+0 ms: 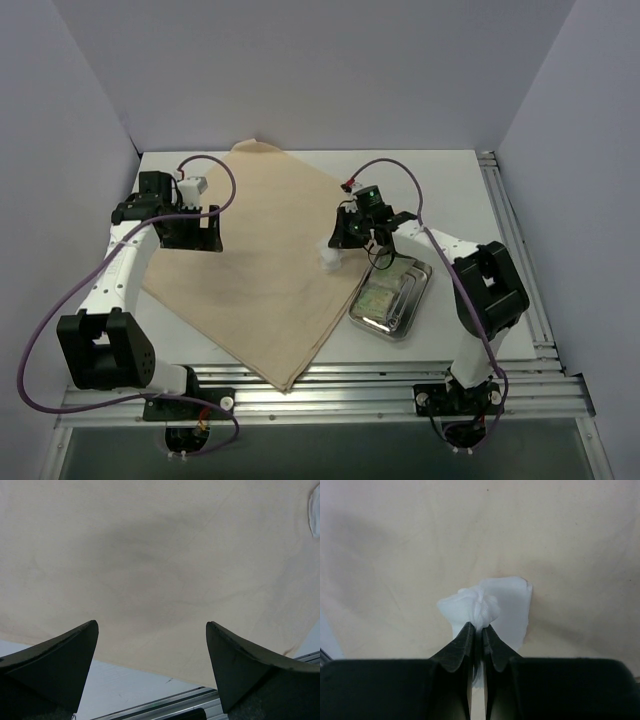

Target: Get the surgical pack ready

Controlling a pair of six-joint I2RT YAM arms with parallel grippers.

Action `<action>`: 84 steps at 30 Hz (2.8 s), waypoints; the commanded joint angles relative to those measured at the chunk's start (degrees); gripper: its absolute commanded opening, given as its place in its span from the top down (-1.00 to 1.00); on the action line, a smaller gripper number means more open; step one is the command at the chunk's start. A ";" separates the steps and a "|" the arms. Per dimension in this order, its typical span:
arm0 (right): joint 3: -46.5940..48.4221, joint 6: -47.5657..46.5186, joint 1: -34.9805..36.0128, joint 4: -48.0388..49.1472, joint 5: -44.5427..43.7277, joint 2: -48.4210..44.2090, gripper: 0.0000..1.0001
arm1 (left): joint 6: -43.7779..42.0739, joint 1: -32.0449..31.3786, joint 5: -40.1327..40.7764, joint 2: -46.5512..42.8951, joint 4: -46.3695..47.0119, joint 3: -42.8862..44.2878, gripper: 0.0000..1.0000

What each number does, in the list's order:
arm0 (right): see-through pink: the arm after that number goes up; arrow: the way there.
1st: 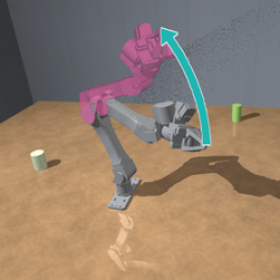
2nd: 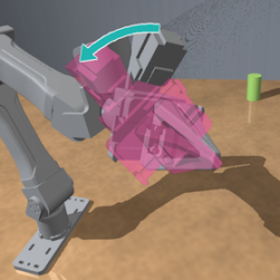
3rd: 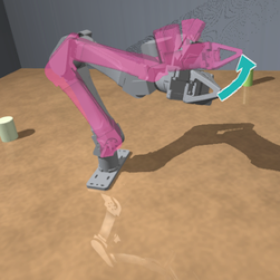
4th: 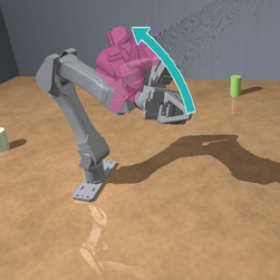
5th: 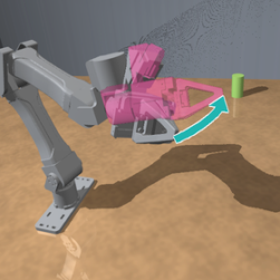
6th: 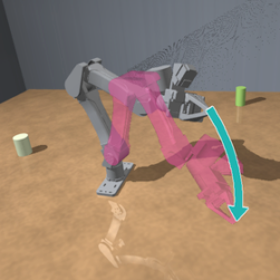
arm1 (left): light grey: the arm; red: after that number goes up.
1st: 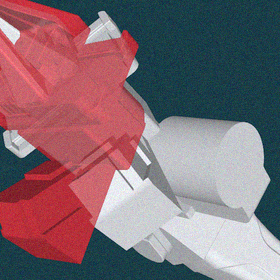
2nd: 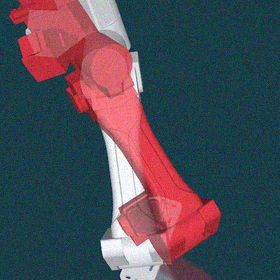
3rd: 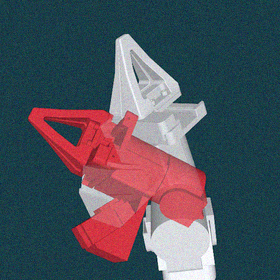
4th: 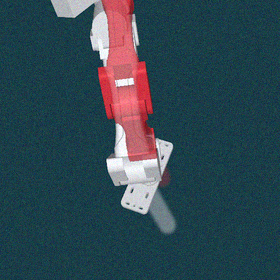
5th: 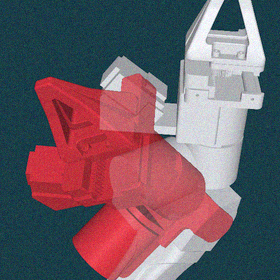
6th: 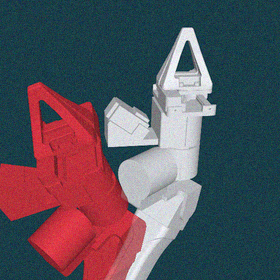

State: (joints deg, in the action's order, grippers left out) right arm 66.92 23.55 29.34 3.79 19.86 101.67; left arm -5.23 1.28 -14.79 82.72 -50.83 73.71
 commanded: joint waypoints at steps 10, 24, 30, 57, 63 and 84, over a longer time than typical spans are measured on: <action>0.15 0.79 0.10 5.17 2.65 5.20 1.00 | -0.57 0.48 -0.77 -0.98 1.35 0.99 -0.97; -1.52 1.06 0.19 4.04 -1.66 7.76 0.62 | -0.57 0.83 -1.21 -1.42 1.17 0.91 -0.97; -0.21 -0.61 0.45 -0.53 -6.06 4.59 0.40 | -0.57 0.92 -1.39 -1.42 1.17 0.99 -0.97; -0.29 0.71 1.42 0.60 -4.74 11.18 0.21 | -0.57 1.36 -1.74 -2.03 0.82 0.99 -0.97; -1.26 0.88 1.86 1.22 -3.43 9.78 0.48 | -0.48 1.45 -2.00 -2.03 0.91 0.99 -0.97; -3.63 6.77 -1.82 2.54 -5.87 -8.93 1.00 | -0.65 2.06 -1.91 -3.44 0.73 1.35 -0.97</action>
State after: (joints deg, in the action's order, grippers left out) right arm 65.25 28.36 29.91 6.94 16.69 97.95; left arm -5.26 2.52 -15.49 81.78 -50.85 73.71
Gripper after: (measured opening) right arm 0.073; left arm 0.987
